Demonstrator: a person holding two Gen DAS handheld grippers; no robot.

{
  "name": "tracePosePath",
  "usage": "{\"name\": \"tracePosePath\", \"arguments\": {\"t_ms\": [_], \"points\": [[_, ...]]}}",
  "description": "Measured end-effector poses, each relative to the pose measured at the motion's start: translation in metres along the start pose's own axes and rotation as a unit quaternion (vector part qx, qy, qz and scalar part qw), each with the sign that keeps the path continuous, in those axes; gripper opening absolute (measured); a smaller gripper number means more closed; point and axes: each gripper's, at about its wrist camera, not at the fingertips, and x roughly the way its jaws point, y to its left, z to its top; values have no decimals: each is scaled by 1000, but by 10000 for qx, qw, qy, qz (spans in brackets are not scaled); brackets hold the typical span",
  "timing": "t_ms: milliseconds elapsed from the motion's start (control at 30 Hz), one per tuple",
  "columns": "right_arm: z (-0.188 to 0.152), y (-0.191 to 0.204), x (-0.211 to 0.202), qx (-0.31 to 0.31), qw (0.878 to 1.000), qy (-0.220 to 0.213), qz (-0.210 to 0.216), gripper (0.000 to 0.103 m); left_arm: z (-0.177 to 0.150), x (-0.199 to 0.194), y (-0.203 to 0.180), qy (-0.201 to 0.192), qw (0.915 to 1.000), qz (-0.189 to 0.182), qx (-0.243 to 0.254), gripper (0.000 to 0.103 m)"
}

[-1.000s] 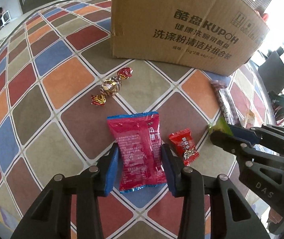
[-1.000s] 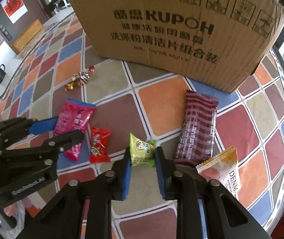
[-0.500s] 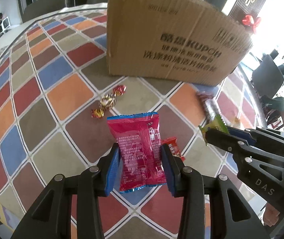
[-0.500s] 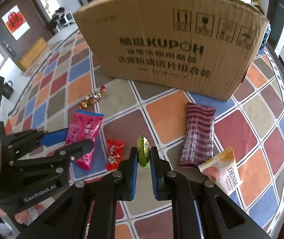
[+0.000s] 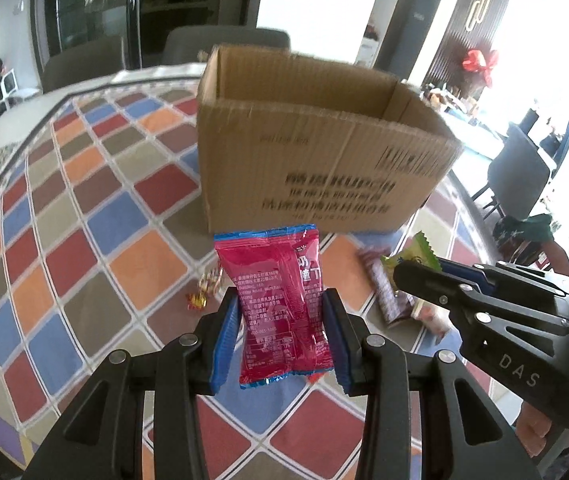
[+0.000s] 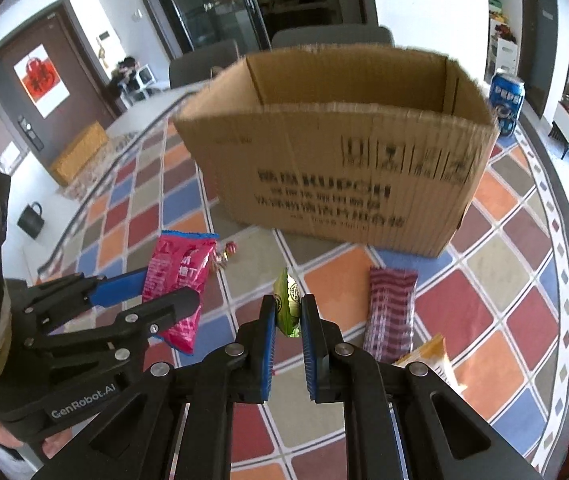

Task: Organize snacks
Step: 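Lift both snacks over the box and open both grippers to drop them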

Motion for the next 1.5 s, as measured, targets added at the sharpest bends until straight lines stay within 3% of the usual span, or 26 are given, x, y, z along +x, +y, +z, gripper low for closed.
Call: {"name": "tracePosePath", "arguments": {"t_ms": [367,700,1133,1500], "points": [[37,-6,-43,183,9969,-764,5,13,49,-37,-16,-711,9968,-7,357,40],[75,-5,-65,170,9922,-1233,2,13,90,-51,-22,-1056,9926,106,594,40],[113,-20,-50,218,9919,-1245,-120,13,124,-23,-18,-920,9937,111,630,40],[126,-35,-26,312,9938,-1035,-271,14,146,8,-14,-700,9956,264,563,42]]}}
